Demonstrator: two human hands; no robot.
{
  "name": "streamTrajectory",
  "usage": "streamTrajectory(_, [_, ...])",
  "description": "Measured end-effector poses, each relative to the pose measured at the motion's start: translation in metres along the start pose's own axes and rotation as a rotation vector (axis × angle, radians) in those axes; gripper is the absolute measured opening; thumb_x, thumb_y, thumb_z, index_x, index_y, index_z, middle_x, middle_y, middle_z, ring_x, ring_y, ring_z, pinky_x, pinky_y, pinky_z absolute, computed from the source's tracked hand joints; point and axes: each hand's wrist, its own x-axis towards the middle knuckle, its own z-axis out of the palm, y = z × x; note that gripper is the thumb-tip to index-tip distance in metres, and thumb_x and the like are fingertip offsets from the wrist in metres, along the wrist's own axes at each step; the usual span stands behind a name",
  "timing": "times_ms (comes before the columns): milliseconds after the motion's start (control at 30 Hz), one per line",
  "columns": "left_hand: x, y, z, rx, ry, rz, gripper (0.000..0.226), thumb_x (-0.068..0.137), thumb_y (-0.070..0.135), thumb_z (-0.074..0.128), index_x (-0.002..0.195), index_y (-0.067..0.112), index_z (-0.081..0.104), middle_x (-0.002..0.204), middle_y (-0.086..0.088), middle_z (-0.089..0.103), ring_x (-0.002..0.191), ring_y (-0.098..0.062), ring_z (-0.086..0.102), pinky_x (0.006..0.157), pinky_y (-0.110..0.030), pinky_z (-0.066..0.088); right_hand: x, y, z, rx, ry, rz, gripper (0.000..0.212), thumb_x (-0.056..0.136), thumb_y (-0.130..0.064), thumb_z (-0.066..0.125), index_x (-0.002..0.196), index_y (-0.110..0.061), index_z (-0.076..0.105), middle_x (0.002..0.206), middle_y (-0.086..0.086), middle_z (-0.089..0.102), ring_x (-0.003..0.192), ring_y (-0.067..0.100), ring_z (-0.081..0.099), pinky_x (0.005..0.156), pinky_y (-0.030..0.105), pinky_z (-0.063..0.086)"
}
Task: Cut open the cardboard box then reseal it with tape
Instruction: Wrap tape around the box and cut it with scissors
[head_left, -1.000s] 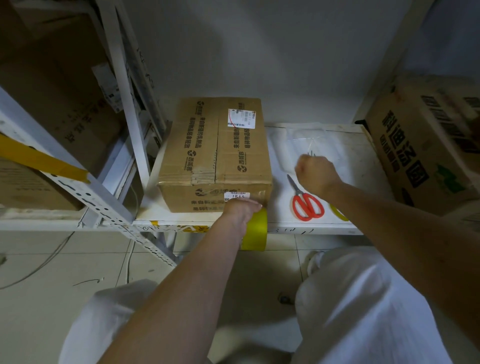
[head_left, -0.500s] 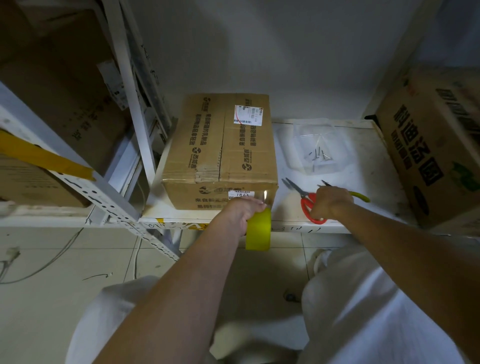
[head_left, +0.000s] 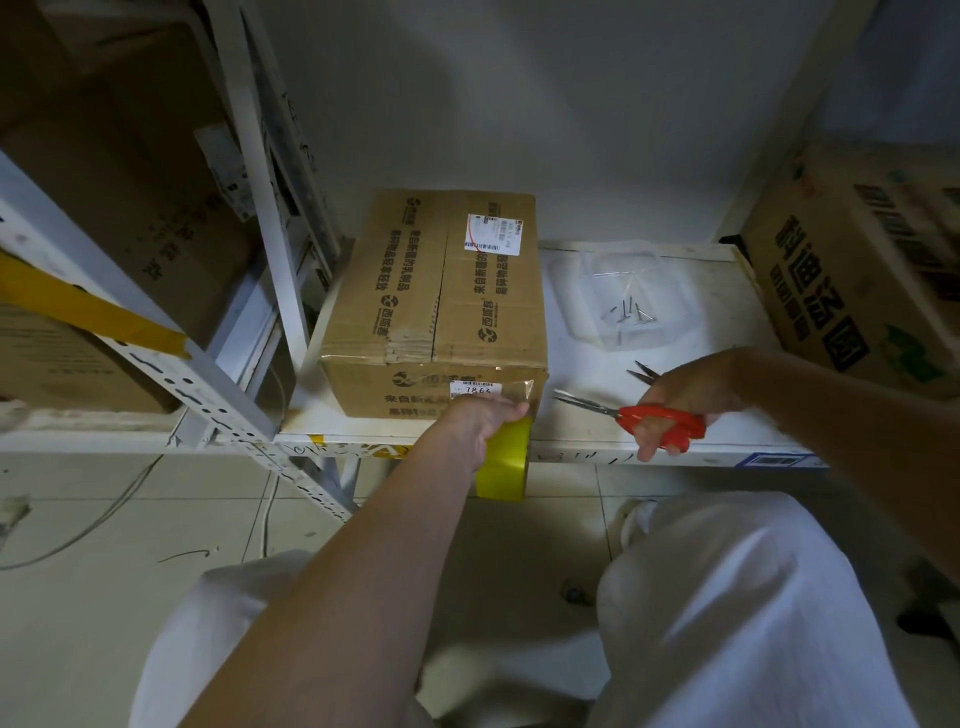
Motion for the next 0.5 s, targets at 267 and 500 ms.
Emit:
streamTrajectory(267, [0.005, -0.003, -0.006, 0.026, -0.005, -0.002, 0.020, 0.073, 0.022, 0.082, 0.083, 0.019, 0.065, 0.136, -0.014, 0.056, 0.129, -0.036, 0.047, 0.108, -0.057, 0.034, 0.002, -0.024, 0.012, -0.010, -0.064, 0.004, 0.059, 0.065, -0.064, 0.060, 0.103, -0.019, 0.061, 0.122, 0.004, 0.065, 0.082, 0.009, 0.060, 0.062, 0.021, 0.038])
streamTrajectory(500, [0.008, -0.002, -0.013, 0.052, -0.025, -0.007, 0.015, 0.078, 0.018, 0.078, 0.082, 0.016, 0.064, 0.130, -0.016, 0.059, 0.122, -0.037, 0.053, 0.106, -0.055, 0.038, 0.001, -0.026, 0.009, -0.077, -0.074, -0.052, 0.082, 0.042, -0.077, 0.075, 0.103, -0.022, 0.063, 0.107, -0.002, 0.070, 0.080, 0.007, 0.055, 0.074, 0.026, 0.036])
